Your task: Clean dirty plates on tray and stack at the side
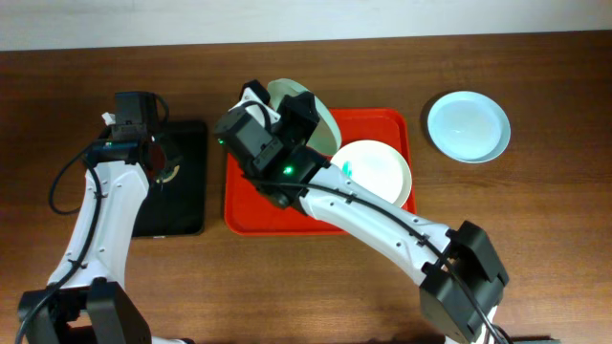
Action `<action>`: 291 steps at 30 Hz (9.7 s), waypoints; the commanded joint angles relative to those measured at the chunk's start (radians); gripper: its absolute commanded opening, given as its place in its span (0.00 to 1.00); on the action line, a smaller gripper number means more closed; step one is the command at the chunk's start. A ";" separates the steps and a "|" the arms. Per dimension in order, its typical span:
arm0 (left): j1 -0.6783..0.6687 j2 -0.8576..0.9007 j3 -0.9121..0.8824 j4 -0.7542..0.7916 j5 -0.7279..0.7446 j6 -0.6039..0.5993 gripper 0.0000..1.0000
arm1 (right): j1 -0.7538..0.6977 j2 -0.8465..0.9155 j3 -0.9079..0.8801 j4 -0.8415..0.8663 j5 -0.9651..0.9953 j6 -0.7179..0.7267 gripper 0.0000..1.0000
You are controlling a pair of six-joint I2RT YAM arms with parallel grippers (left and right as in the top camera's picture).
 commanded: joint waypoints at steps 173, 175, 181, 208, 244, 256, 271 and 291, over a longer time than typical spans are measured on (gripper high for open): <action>-0.259 0.048 -0.005 0.053 0.471 0.076 0.00 | -0.488 0.207 -0.166 -0.357 -1.398 0.989 0.05; -0.301 0.090 -0.005 0.095 0.470 0.072 0.00 | -0.455 0.207 -0.166 -0.333 -1.397 0.988 0.05; -0.333 0.186 -0.006 0.134 0.471 0.074 0.00 | -0.439 0.207 -0.166 -0.314 -1.395 0.974 0.06; -0.391 0.348 0.048 0.127 -0.235 0.073 0.00 | -0.439 0.207 -0.166 -0.297 -1.394 0.974 0.06; -0.404 0.285 0.058 0.163 0.299 0.072 0.00 | -0.439 0.208 -0.166 -0.300 -1.395 0.974 0.08; -0.407 0.359 0.058 0.245 0.441 0.040 0.00 | -0.439 0.207 -0.166 -0.296 -1.395 0.974 0.08; -0.396 0.436 0.058 0.240 -0.300 0.041 0.00 | -0.439 0.208 -0.166 -0.301 -1.394 0.974 0.08; -0.414 0.221 0.039 0.065 0.325 0.040 0.00 | -0.439 0.207 -0.166 -0.296 -1.346 0.974 0.05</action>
